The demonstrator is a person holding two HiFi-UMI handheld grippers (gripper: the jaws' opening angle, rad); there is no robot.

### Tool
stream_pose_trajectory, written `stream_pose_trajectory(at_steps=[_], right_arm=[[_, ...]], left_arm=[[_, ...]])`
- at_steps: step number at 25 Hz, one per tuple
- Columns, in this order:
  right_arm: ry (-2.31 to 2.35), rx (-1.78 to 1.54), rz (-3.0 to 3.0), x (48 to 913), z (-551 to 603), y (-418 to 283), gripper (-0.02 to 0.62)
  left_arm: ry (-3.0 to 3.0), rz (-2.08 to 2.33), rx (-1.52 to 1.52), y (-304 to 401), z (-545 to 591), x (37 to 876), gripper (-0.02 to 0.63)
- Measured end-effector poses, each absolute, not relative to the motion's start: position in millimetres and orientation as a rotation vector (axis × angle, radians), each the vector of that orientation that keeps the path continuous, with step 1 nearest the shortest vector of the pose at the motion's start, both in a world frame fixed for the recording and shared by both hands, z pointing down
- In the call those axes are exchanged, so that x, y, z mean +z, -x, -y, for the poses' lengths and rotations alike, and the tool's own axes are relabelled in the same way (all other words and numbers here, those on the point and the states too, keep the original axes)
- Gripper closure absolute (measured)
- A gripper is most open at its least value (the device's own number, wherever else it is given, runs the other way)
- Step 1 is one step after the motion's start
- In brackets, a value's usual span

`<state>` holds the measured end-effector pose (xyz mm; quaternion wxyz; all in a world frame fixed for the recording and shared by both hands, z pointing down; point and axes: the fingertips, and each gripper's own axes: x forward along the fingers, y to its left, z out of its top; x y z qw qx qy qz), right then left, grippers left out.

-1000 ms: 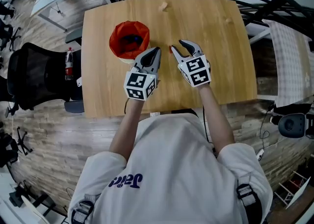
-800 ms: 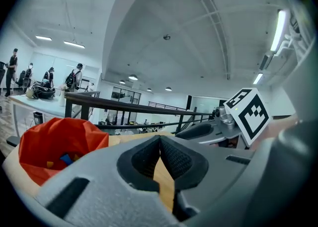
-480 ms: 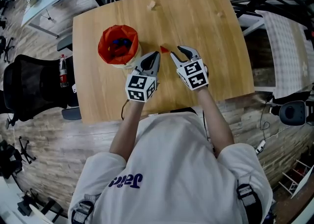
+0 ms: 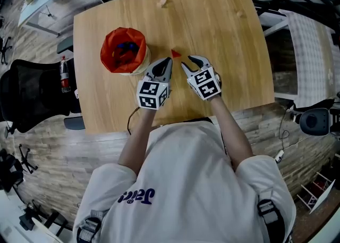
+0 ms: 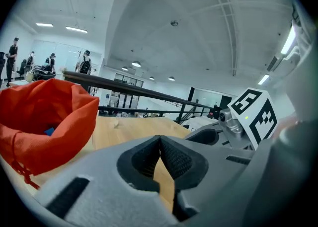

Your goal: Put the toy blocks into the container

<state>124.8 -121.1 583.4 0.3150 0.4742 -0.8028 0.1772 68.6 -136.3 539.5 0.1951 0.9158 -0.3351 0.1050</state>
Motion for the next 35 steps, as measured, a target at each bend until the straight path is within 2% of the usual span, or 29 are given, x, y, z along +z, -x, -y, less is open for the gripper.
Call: stream_pose_trajectory(at_steps=[14, 25, 32, 35], right_arm=[[-1.030, 0.487, 2.037, 664, 147, -106, 0.451], [-0.970, 0.545, 1.997, 715, 170, -105, 0.420], [-1.008, 0.552, 1.996, 722, 182, -105, 0.424], [-1.008, 0.552, 1.998, 723, 184, -105, 0.451]], left_arm=[[-2.435, 0.971, 0.383, -60, 158, 590, 0.592], [-2.353, 1.002, 0.417, -52, 165, 617, 0.592], [-2.337, 1.014, 0.434, -46, 165, 625, 0.592], [-2.341, 1.011, 0.440, -46, 164, 627, 0.592]])
